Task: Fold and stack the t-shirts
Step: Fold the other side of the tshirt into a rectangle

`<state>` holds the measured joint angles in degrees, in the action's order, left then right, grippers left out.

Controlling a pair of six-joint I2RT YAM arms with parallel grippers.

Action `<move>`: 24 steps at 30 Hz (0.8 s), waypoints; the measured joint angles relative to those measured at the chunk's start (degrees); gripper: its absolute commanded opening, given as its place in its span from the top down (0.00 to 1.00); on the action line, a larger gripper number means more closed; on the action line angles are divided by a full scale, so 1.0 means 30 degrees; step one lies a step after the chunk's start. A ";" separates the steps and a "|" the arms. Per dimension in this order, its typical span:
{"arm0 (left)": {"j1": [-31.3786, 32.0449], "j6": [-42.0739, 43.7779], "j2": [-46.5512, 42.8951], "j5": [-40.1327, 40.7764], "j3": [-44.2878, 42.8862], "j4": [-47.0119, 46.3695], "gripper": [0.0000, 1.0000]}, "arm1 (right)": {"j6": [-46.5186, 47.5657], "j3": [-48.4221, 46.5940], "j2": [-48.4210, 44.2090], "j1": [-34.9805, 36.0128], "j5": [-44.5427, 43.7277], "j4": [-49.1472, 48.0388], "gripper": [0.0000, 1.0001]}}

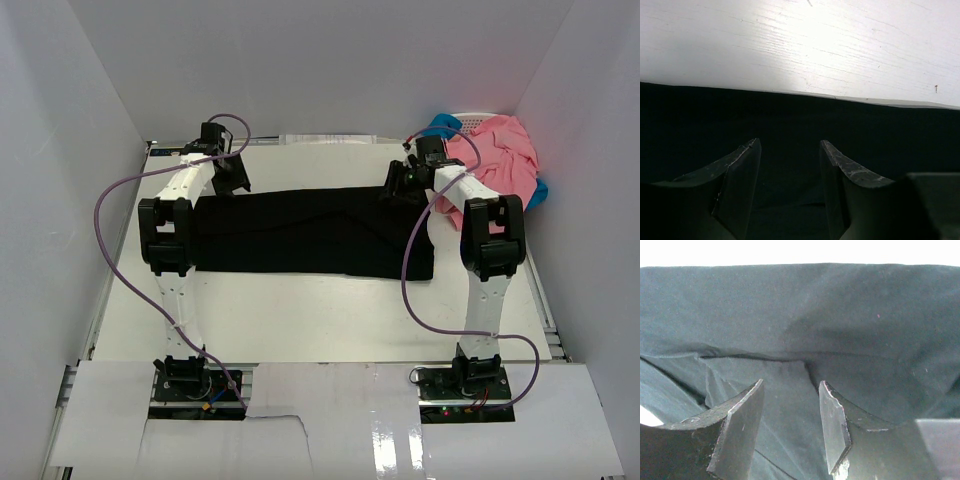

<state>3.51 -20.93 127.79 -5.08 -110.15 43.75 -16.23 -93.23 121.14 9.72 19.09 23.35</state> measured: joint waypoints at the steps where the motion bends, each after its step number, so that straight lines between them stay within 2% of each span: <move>1: 0.0000 0.0029 0.0000 0.0015 0.0022 0.0000 0.39 | 0.0007 -0.0066 0.0109 0.0000 0.0080 -0.0058 0.48; 10: 0.0000 0.0073 0.0000 0.0073 0.0342 0.0073 0.39 | 0.0058 -0.0860 0.1501 0.0007 0.0707 -0.0146 0.56; 15: 0.0000 0.0117 0.0000 0.0073 0.0342 0.0080 0.39 | 0.0124 -0.0860 0.1530 0.0015 0.0801 -0.0160 0.78; 17: 0.0000 0.0117 0.0000 0.0073 0.0342 0.0080 0.39 | 0.0073 -0.0860 0.1530 0.0015 0.0852 -0.0153 0.92; 24: 0.0036 0.0117 -0.0029 0.0066 0.0714 0.0087 0.39 | 0.0058 -0.0860 0.1523 0.0015 0.1282 -0.0160 0.92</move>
<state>3.62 -20.58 127.70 -4.89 -108.01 44.01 -16.05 -95.81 125.71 9.76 22.94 22.87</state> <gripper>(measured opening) 0.611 0.078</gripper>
